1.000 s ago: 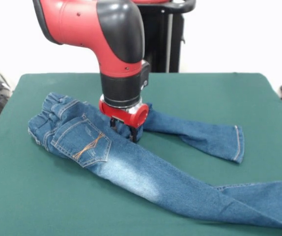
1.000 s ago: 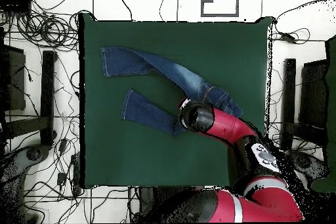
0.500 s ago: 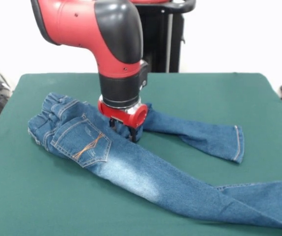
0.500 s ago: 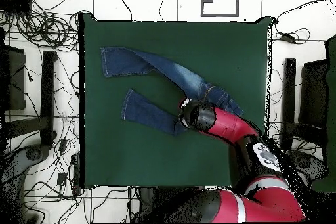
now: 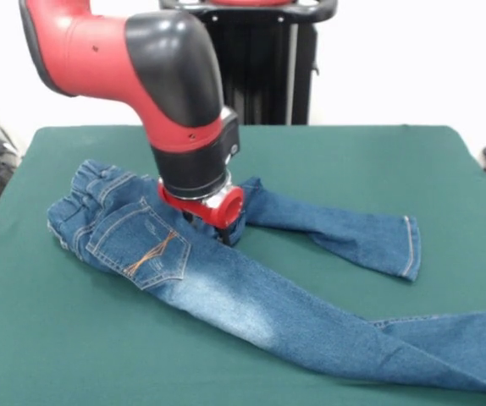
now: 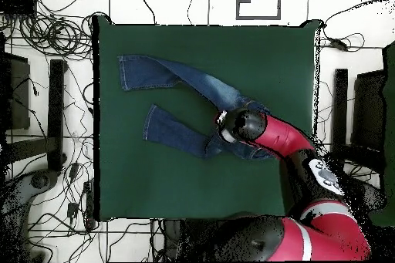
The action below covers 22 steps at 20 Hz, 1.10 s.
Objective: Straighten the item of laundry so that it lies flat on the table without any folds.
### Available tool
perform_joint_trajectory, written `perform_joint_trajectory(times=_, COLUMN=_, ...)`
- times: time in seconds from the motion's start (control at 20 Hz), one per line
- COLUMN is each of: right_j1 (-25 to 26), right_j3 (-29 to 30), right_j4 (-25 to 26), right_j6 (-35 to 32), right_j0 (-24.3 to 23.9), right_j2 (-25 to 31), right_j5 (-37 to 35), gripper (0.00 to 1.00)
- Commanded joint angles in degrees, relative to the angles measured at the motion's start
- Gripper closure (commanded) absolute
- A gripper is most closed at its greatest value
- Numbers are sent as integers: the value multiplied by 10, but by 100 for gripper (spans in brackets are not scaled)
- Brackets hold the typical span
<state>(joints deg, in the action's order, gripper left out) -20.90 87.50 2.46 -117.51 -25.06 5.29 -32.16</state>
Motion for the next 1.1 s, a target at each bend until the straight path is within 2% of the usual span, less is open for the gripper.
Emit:
perform_joint_trajectory(times=0.05, right_j1=65, right_j3=-123, right_j4=49, right_j6=78, right_j0=-26, right_j2=61, right_j5=39, gripper=0)
perform_joint_trajectory(times=0.35, right_j1=60, right_j3=-119, right_j4=67, right_j6=55, right_j0=-30, right_j2=70, right_j5=35, gripper=0)
perform_joint_trajectory(times=0.6, right_j1=44, right_j3=-115, right_j4=79, right_j6=24, right_j0=-15, right_j2=56, right_j5=28, gripper=0)
perform_joint_trajectory(times=0.85, right_j1=36, right_j3=-104, right_j4=104, right_j6=-3, right_j0=-2, right_j2=39, right_j5=86, gripper=0)
perform_joint_trajectory(times=1.1, right_j1=28, right_j3=-104, right_j4=113, right_j6=-9, right_j0=-3, right_j2=40, right_j5=84, gripper=0)
